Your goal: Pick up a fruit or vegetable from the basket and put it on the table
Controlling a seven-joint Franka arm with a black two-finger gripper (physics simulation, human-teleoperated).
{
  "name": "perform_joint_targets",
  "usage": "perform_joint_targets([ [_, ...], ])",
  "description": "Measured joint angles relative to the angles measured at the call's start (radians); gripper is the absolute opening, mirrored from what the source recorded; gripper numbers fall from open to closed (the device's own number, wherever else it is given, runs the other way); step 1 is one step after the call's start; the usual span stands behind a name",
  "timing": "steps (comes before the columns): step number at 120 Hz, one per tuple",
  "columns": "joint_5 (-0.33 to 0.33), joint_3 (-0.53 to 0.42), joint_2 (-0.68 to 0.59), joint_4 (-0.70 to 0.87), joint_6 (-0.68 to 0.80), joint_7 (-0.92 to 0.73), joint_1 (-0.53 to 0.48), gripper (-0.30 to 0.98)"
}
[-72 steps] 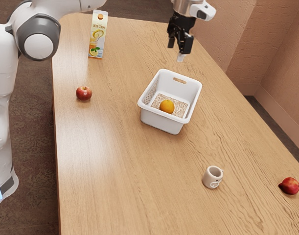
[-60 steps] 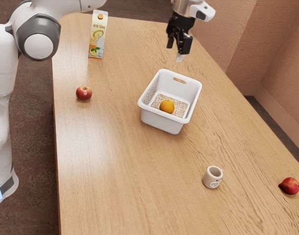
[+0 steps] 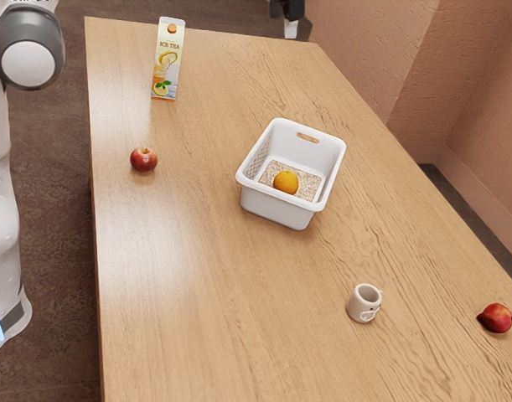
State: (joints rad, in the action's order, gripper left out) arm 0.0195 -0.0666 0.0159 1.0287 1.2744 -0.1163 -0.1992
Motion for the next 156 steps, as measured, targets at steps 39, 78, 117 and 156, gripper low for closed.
perform_joint_targets([
  [39, -0.054, 0.000, 0.178, 0.025, 0.061, -0.135, 0.063, 0.69],
  [78, -0.073, 0.007, 0.094, 0.463, 0.324, -0.286, 0.054, 0.69],
  [117, -0.076, 0.008, 0.165, 0.505, 0.453, -0.394, 0.001, 0.69],
  [156, -0.088, 0.005, 0.201, 0.521, 0.537, -0.495, -0.005, 0.69],
])
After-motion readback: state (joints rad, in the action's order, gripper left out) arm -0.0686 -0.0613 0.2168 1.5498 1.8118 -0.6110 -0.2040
